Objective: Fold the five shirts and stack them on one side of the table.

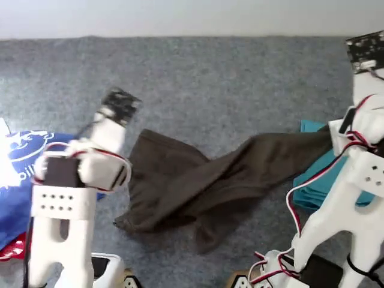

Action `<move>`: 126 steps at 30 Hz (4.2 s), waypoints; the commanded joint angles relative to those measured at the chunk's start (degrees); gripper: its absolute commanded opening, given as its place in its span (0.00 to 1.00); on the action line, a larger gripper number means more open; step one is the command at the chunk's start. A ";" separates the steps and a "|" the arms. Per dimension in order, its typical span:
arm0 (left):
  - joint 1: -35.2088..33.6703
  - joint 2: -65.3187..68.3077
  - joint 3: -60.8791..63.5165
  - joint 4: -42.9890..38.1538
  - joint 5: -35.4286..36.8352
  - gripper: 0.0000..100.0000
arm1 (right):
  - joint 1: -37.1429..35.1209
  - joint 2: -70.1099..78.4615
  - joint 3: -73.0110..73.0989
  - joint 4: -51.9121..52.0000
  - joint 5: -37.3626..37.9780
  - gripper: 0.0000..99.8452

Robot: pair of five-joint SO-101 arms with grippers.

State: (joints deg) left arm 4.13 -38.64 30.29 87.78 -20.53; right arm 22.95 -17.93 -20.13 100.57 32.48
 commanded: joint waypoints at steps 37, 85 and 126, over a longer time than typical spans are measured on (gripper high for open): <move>-28.66 0.09 -16.57 6.68 5.54 0.16 | -67.47 14.11 -10.37 2.51 -15.47 0.26; -2.29 47.03 -20.00 8.35 -9.32 0.23 | -29.93 -28.00 48.79 2.33 -6.42 0.26; 6.86 53.27 -12.53 -4.31 -8.97 0.03 | -29.93 -28.09 52.13 2.33 -6.51 0.26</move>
State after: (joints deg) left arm 9.58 15.96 19.74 81.98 -29.32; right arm -7.21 -45.19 32.18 100.66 25.71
